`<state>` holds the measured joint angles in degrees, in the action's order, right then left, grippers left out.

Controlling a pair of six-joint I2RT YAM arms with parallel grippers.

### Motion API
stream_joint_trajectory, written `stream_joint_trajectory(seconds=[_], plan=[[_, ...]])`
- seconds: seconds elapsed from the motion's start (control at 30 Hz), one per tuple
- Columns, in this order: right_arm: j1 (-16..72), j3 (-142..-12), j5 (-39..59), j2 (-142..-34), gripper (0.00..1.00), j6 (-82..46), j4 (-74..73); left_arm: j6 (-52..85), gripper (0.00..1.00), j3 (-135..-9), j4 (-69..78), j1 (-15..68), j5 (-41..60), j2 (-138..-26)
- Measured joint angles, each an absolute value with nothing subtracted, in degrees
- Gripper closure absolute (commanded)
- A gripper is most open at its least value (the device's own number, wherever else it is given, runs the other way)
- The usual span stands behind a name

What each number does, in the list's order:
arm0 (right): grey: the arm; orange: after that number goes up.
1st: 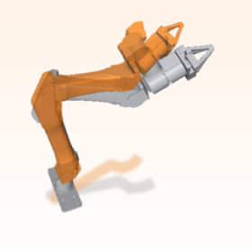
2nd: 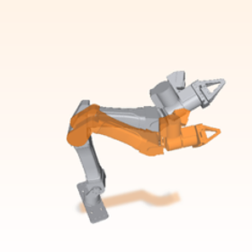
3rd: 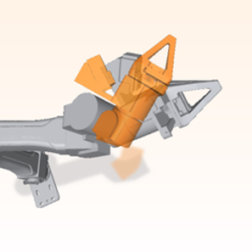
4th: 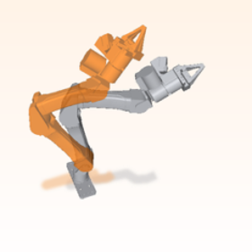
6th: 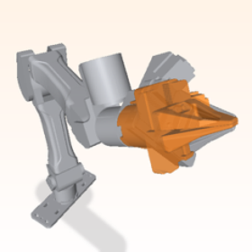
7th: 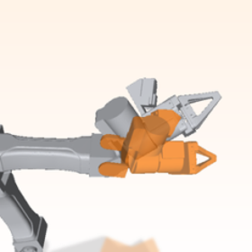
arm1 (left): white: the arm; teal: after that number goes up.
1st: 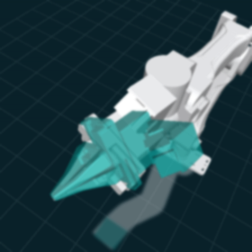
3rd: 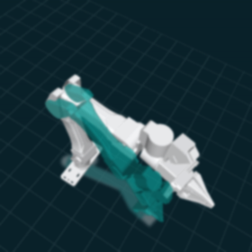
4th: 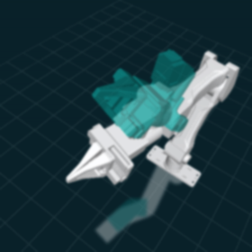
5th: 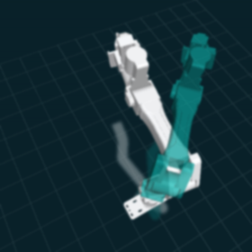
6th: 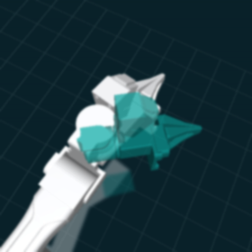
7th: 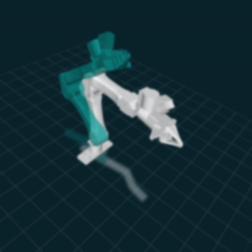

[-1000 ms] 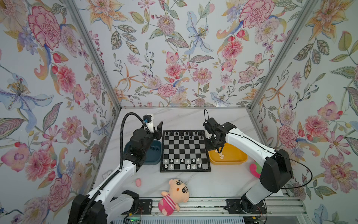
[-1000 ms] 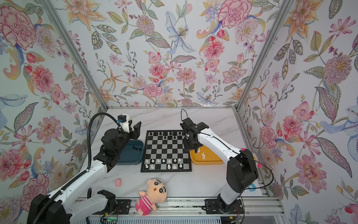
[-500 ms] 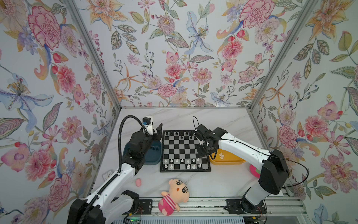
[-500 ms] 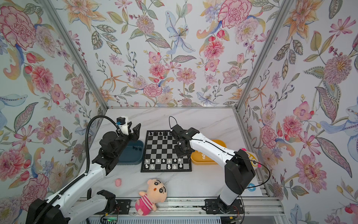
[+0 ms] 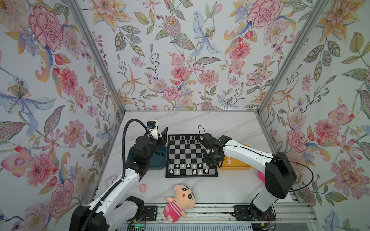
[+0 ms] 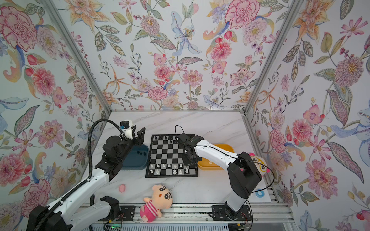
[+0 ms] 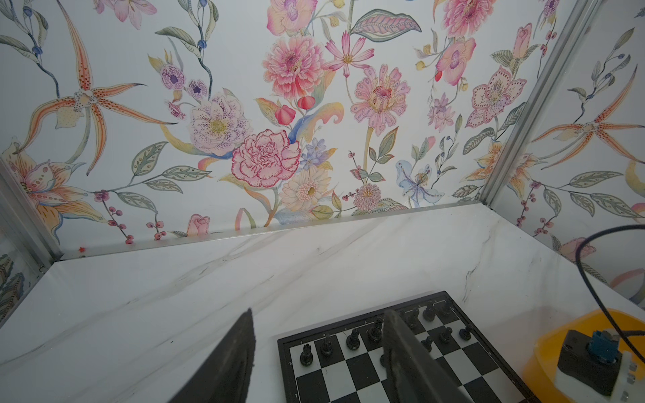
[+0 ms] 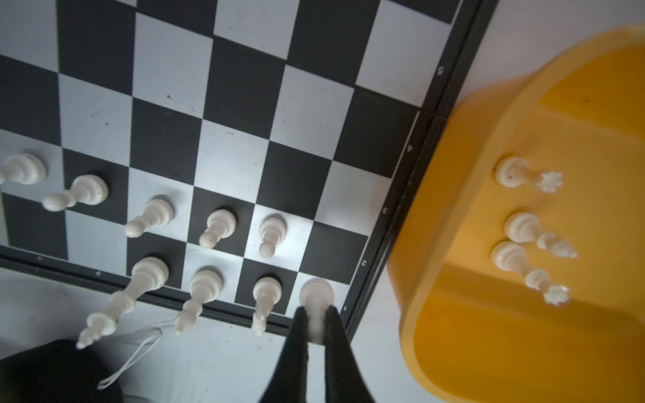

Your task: Set up the chess pieces on the board

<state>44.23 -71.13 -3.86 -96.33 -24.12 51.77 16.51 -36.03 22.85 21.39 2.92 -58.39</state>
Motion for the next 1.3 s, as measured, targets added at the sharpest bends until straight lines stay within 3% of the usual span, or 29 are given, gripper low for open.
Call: stream_joint_trajectory(seconds=[1.3], plan=[[42.0,-67.3,-2.0,-99.3,0.90,-24.0,47.7,16.5,0.40,-36.0,22.8,21.4,3.9,-59.0]])
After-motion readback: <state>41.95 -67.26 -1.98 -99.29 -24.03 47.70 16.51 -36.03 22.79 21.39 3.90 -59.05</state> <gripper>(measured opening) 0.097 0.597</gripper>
